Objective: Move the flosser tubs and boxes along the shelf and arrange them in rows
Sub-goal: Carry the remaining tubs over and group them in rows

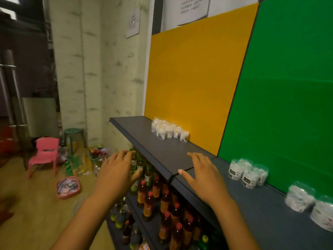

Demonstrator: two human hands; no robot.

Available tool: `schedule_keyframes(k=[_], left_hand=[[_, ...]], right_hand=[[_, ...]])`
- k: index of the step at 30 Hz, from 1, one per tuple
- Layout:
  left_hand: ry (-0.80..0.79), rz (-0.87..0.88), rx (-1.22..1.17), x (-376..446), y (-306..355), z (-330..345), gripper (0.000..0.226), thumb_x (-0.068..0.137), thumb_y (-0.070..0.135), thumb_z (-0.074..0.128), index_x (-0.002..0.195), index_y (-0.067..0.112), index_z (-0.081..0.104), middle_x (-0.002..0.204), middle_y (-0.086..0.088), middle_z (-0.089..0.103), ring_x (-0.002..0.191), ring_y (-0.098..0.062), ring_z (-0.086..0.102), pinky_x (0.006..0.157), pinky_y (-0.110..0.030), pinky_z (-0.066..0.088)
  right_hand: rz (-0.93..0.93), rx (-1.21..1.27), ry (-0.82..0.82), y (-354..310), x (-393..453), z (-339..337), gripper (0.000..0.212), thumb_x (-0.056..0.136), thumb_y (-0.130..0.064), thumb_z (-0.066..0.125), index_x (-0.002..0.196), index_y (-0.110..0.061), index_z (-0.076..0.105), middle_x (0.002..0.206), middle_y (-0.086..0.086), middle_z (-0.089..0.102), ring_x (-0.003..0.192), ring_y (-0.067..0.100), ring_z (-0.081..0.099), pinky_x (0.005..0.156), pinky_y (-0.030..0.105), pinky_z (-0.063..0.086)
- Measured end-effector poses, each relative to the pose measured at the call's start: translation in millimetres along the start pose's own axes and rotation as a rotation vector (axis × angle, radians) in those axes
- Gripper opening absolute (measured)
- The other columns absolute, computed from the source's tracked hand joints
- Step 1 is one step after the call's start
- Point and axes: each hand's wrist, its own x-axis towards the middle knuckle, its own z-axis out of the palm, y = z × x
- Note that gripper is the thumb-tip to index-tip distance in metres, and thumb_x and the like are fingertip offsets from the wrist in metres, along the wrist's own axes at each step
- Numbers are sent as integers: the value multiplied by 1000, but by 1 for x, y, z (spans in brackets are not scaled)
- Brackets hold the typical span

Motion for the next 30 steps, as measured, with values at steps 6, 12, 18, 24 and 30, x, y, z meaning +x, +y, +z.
schedule_keyframes(k=[6, 12, 18, 24, 30], left_hand=[[27, -5, 19, 66, -27, 28, 62, 91, 60, 42, 142, 25, 33, 137, 3, 46, 122, -20, 46, 98, -34, 42], [67, 7, 28, 145, -53, 45, 63, 91, 61, 39, 144, 27, 31, 141, 5, 42, 127, -17, 44, 99, -34, 43], [63, -7, 19, 199, -75, 80, 61, 91, 58, 42, 143, 27, 34, 139, 4, 44, 125, -16, 46, 98, -32, 44], [-20, 19, -35, 238, -78, 124, 59, 91, 58, 43, 141, 27, 35, 138, 2, 44, 120, -18, 49, 94, -32, 47], [-77, 73, -130, 279, -76, 168, 57, 92, 55, 46, 140, 28, 36, 138, 2, 43, 117, -19, 50, 92, -35, 49]], right_hand=[[-13, 16, 47, 9, 79, 36, 70, 93, -66, 38, 148, -25, 28, 149, -6, 36, 136, 14, 34, 108, 34, 38], [11, 65, 99, 22, 161, 69, 67, 91, -67, 42, 145, -27, 33, 147, -7, 39, 135, 14, 35, 107, 34, 40], [8, 87, 81, 35, 216, 113, 66, 91, -65, 43, 144, -26, 34, 145, -6, 40, 132, 15, 38, 103, 33, 43], [65, 101, 47, 54, 237, 145, 67, 92, -63, 45, 146, -25, 33, 147, -6, 38, 135, 14, 35, 106, 31, 39], [151, 75, 7, 74, 264, 171, 68, 90, -65, 46, 144, -25, 34, 147, -5, 39, 133, 15, 38, 102, 32, 43]])
